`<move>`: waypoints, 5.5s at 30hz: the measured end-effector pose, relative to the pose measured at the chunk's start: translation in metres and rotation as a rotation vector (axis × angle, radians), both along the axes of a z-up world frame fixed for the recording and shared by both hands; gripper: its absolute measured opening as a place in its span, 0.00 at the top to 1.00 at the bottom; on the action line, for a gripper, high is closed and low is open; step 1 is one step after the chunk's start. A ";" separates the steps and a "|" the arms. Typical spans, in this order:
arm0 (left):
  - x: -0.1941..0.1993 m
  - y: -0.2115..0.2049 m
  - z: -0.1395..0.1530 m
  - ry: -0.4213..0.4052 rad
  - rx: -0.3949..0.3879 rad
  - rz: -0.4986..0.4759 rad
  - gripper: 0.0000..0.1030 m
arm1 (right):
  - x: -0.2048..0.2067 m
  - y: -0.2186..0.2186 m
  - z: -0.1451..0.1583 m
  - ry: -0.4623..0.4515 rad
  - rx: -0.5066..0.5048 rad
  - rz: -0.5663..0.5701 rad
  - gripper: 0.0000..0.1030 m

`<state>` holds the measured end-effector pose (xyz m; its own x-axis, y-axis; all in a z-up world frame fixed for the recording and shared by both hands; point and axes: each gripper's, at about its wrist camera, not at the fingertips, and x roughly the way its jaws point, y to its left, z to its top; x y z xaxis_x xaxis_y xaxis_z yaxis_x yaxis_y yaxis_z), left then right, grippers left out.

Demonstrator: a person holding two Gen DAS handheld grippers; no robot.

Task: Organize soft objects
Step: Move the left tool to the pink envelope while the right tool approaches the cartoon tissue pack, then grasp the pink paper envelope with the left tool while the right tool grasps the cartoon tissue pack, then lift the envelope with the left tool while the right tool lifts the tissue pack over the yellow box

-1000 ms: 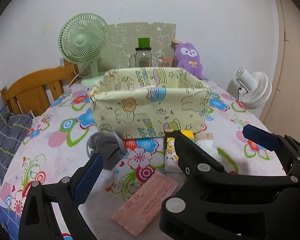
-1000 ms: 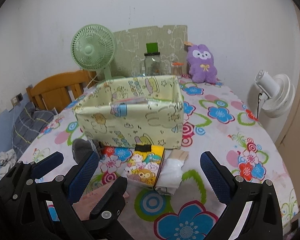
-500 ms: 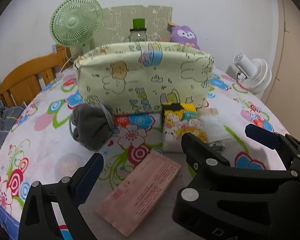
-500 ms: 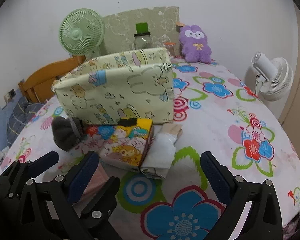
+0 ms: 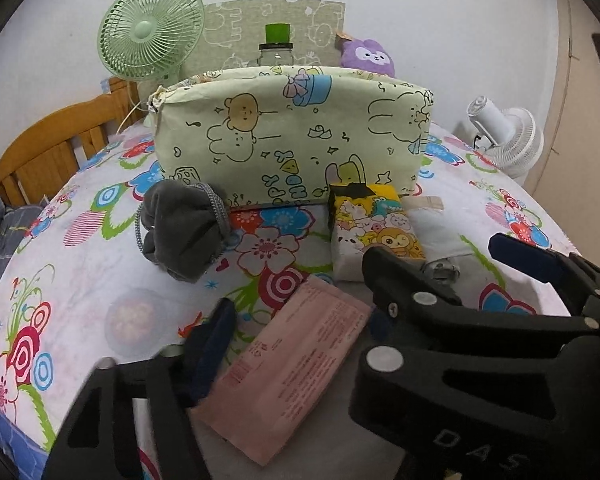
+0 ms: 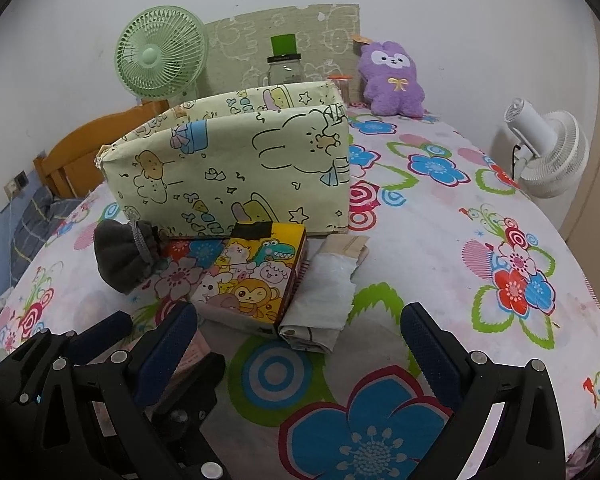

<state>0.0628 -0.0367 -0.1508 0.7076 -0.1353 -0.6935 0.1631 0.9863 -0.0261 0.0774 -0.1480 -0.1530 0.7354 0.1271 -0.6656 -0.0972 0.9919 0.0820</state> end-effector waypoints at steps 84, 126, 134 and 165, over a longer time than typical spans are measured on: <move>-0.001 0.011 0.071 -0.083 -0.003 0.069 0.60 | -0.001 0.027 0.069 -0.051 -0.014 0.059 0.47; 0.031 0.009 0.147 -0.222 -0.004 0.045 0.60 | 0.029 0.030 0.153 -0.194 -0.038 0.096 0.47; 0.052 0.010 0.147 -0.219 -0.018 0.053 0.60 | 0.051 0.030 0.153 -0.185 -0.033 0.088 0.47; 0.131 0.017 0.112 -0.173 -0.042 0.117 0.60 | 0.128 0.028 0.118 -0.124 0.054 0.112 0.47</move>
